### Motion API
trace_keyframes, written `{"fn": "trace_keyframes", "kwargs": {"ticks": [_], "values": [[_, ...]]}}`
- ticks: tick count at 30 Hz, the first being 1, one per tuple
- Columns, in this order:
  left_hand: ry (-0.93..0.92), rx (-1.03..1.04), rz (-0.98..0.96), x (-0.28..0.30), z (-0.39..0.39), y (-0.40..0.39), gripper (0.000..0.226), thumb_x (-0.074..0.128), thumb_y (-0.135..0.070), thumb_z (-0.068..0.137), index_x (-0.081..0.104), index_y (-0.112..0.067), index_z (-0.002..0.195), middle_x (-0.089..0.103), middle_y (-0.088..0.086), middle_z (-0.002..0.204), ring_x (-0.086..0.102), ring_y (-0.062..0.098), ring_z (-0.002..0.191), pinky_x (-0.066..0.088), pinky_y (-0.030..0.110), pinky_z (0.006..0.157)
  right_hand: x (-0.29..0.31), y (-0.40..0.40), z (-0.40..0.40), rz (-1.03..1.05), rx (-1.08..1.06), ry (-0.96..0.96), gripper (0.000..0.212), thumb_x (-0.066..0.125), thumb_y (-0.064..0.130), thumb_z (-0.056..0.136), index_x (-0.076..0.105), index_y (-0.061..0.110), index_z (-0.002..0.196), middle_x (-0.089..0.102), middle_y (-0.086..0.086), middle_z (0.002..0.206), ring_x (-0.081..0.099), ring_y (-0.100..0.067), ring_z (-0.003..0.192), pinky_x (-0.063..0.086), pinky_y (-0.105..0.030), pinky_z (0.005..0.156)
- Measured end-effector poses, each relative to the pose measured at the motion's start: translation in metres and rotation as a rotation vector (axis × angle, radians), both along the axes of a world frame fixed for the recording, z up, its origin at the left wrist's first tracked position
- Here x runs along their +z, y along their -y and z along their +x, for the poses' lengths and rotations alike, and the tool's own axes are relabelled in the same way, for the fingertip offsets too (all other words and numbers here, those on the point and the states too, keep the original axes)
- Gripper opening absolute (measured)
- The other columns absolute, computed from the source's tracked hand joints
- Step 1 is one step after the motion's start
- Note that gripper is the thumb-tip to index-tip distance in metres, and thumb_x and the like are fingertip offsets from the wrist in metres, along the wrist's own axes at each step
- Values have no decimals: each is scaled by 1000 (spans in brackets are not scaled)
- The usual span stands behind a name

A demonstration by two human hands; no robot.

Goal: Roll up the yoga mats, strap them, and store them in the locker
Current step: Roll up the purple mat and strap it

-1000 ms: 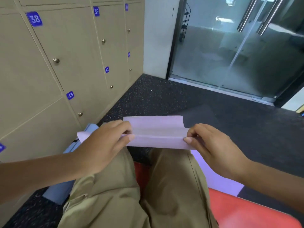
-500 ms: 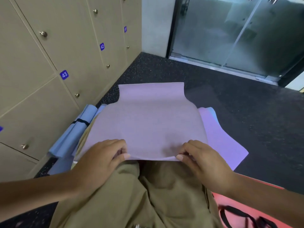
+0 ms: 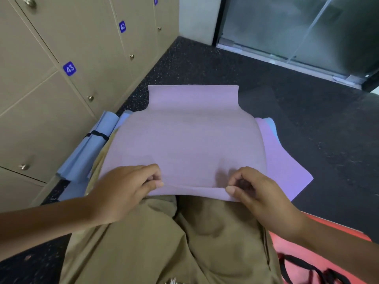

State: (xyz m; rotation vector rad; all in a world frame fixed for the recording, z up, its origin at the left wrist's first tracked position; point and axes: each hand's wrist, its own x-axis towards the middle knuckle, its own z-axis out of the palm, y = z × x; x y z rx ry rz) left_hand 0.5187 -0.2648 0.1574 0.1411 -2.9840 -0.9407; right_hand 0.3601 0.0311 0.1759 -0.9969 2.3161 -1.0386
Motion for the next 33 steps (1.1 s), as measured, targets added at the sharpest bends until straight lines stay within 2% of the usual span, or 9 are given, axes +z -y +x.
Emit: {"fn": "trace_keyframes", "kwargs": {"ticks": [3, 6, 9, 12, 15, 19, 21, 26, 33], "values": [[97, -111, 81, 5, -19, 12, 26, 55, -59, 97, 52, -37, 84, 63, -23, 79, 56, 4, 65, 41, 18, 62, -4, 1, -1, -28, -28, -16, 19, 72, 18, 93, 61, 31, 84, 59, 12, 89, 59, -12, 85, 43, -13, 74], [116, -154, 193, 4, -32, 20, 17, 63, -46, 95, 57, -34, 84, 59, -18, 67, 44, 6, 53, 34, 14, 56, -10, 3, -5, -52, -31, -54, 20, 76, 15, 90, 64, 30, 83, 57, 12, 88, 58, -12, 85, 41, -13, 73], [64, -176, 205, -3, -37, 26, 18, 63, -53, 93, 59, -37, 86, 61, -17, 70, 47, 6, 54, 34, 10, 55, -19, 5, -10, -87, -29, -132, 15, 78, 20, 90, 67, 27, 82, 57, 12, 88, 58, -14, 88, 43, -15, 74], [-79, -245, 113, -10, -36, 29, 16, 56, -50, 96, 61, -36, 90, 59, -20, 82, 53, 1, 69, 38, 10, 64, -26, 4, -13, -109, -4, -240, 15, 69, 35, 93, 65, 24, 83, 54, 15, 85, 55, -7, 85, 40, -12, 74], [-235, -308, 32, -15, -34, 33, 18, 58, -39, 100, 67, -24, 95, 51, -18, 96, 54, 0, 84, 40, 12, 73, -33, 1, -14, -139, 39, -350, 22, 62, 38, 98, 66, 20, 87, 51, 14, 83, 50, -5, 82, 39, -14, 76], [-482, -418, -237, -19, -31, 33, 17, 61, -24, 100, 71, -15, 91, 57, -3, 86, 46, 14, 71, 39, 26, 57, -42, -7, -18, -178, 140, -457, 30, 57, 39, 103, 70, 13, 94, 52, 3, 85, 51, -18, 81, 43, -30, 76], [-508, -442, -286, -19, -27, 34, 15, 64, -27, 100, 69, -16, 94, 59, -3, 87, 44, 15, 71, 37, 26, 58, -43, -9, -20, -173, 179, -472, 33, 62, 40, 99, 71, 9, 95, 51, 2, 88, 51, -20, 83, 44, -33, 76], [-487, -468, -339, -16, -15, 40, 36, 70, -46, 95, 74, -10, 102, 65, 0, 93, 49, 18, 75, 38, 25, 68, -41, -10, -24, -177, 232, -497, 44, 78, 46, 84, 73, 5, 97, 54, -2, 92, 53, -21, 86, 47, -34, 76], [-500, -331, -532, -8, 1, 20, 36, 61, -43, 101, 75, -10, 96, 65, -1, 84, 54, 23, 79, 47, 36, 69, -35, -2, -13, -92, 164, -727, 41, 66, 48, 92, 75, 8, 92, 55, 0, 84, 47, -21, 86, 34, -31, 79]]}}
